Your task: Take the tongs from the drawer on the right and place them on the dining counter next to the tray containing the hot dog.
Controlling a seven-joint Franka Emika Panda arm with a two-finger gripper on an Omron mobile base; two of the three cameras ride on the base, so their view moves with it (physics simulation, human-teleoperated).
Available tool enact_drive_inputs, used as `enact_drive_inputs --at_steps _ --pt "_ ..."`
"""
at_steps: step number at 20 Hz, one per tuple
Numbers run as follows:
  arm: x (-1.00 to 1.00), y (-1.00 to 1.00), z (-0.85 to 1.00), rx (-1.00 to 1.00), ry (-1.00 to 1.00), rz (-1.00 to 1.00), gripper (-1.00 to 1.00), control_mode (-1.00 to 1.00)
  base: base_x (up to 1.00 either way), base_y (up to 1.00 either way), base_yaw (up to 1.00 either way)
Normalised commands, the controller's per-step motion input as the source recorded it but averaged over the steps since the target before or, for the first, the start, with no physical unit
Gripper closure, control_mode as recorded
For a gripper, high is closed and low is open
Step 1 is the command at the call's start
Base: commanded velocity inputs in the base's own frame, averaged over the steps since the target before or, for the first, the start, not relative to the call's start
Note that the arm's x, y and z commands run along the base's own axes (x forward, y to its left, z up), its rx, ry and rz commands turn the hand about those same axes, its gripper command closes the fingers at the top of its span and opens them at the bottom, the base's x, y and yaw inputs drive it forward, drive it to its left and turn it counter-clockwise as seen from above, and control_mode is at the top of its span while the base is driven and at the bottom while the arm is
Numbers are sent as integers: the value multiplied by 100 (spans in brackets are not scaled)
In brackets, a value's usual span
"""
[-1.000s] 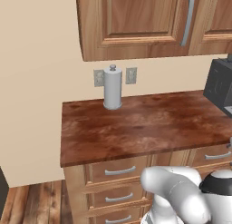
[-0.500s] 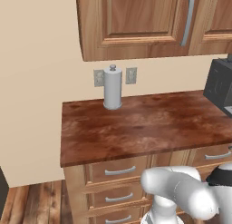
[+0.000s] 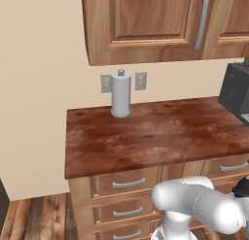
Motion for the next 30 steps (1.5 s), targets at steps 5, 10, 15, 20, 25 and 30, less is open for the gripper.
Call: enact_drive_inputs --at_steps 5,10,15,20,25,30 --pt "0 -12 -18 0 0 0 -100 -100 0 0 0" --pt "1 -2 -22 0 0 0 -100 -100 0 0 0" --pt "13 0 -26 0 0 -3 -100 -100 0 0 0" --pt "22 -1 -16 0 0 -7 -100 -100 0 0 0" --pt "19 -11 -12 0 0 -7 -100 -100 0 0 0" --pt "17 -15 -21 0 0 -6 -100 -100 0 0 0"
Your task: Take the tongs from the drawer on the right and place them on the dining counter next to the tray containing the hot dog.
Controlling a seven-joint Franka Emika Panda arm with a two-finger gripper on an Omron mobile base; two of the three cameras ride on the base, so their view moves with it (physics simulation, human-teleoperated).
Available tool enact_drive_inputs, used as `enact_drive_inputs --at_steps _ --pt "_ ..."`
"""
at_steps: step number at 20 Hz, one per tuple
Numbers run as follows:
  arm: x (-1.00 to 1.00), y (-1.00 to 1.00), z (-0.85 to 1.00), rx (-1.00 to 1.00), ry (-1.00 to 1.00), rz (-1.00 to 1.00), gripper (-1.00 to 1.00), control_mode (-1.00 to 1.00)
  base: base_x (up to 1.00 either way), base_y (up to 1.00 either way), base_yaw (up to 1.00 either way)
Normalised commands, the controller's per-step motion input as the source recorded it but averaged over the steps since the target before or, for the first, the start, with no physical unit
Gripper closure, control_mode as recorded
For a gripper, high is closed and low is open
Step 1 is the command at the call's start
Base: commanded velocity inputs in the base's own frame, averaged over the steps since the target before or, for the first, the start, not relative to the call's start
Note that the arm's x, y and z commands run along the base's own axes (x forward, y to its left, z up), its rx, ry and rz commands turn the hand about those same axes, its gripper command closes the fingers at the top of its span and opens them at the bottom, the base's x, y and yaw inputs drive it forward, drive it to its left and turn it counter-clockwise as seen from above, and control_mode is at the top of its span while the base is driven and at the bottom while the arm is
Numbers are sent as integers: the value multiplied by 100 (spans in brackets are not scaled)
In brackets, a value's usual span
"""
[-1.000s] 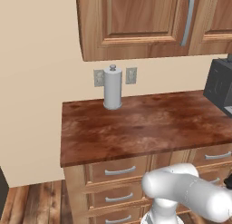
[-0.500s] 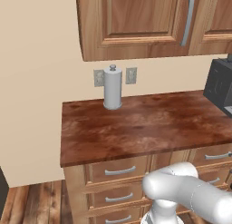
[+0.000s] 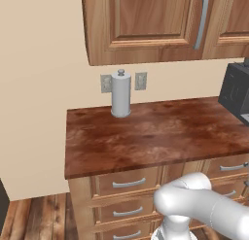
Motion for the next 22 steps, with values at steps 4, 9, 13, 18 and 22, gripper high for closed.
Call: enact_drive_inputs --at_steps 4,9,13,18,22 --pt "8 -13 -16 0 0 -2 -100 -100 0 0 0" --pt "0 -13 -12 0 0 0 -100 -100 0 0 0" --pt "3 -9 -9 0 0 0 -100 -100 0 0 0" --pt "18 -11 -8 0 0 0 -100 -100 0 0 0" --pt "21 -11 -7 0 0 0 -100 -100 0 0 0"
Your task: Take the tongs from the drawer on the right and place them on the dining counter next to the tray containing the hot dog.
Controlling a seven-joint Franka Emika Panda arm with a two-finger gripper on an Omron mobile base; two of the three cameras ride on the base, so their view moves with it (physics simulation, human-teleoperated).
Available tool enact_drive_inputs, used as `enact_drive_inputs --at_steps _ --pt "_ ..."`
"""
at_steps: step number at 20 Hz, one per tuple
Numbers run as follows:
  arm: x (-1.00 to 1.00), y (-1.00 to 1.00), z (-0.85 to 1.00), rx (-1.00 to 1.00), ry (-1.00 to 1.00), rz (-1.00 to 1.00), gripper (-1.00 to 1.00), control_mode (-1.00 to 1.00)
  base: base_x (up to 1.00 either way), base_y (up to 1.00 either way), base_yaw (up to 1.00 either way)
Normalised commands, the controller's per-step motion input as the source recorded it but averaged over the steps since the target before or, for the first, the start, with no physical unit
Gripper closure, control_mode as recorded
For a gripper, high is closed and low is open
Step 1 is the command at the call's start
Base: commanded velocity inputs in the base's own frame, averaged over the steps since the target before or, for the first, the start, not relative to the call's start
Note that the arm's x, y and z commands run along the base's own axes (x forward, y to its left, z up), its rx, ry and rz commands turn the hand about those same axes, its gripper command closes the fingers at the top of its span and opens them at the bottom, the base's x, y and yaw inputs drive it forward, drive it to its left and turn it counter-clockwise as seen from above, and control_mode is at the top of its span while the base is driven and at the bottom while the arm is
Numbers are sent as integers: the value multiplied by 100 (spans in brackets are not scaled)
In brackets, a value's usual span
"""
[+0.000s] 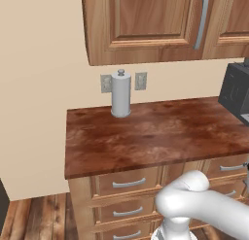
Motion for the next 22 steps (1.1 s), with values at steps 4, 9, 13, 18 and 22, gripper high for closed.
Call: enact_drive_inputs --at_steps 4,9,13,18,22 --pt "20 -11 -11 0 0 0 -100 -100 0 0 0" --pt "20 -8 -15 0 0 0 -100 -100 0 0 0" --pt "17 -9 -16 0 0 0 -100 -100 0 0 0" --pt "17 -7 -16 0 0 0 -100 -100 0 0 0" --pt "17 -5 -14 0 0 0 -100 -100 0 0 0"
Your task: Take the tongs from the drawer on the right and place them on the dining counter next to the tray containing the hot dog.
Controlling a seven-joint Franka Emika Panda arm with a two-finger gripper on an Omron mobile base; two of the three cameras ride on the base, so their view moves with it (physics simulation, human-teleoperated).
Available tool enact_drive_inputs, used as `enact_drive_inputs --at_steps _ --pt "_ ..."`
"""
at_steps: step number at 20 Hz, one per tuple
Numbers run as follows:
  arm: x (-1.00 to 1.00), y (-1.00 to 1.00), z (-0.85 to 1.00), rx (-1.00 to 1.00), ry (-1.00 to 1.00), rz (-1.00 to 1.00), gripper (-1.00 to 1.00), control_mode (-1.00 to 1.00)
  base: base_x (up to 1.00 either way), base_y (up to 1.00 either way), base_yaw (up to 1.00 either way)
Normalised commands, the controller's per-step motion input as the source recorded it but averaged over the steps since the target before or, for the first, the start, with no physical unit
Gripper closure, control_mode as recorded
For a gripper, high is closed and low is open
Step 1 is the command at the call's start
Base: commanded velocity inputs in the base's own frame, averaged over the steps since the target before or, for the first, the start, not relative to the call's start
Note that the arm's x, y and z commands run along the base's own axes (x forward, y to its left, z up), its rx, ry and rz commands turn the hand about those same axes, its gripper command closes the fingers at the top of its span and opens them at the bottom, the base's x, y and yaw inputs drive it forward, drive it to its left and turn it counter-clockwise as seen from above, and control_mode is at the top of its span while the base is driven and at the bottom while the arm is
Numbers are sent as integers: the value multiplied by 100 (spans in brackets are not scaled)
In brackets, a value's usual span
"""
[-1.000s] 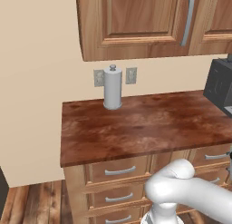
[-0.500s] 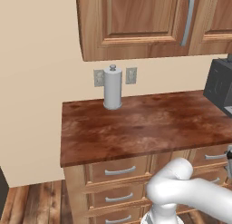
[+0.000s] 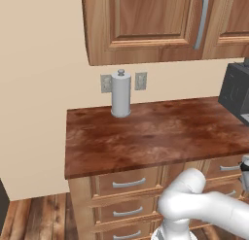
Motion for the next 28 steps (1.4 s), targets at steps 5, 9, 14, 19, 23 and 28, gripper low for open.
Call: enact_drive_inputs --at_steps 5,9,14,19,23,28 --pt "13 -4 -11 1 -1 0 -100 -100 0 0 0" --pt "7 -4 -12 1 -4 0 -100 -100 0 0 0" --pt "5 -5 -14 2 -3 0 -100 -100 0 0 0" --pt "4 -8 -11 3 -2 0 -100 -100 0 0 0" --pt "10 -9 -11 3 -2 0 -100 -100 0 0 0" --pt "11 -6 -13 1 -3 0 -100 -100 0 0 0"
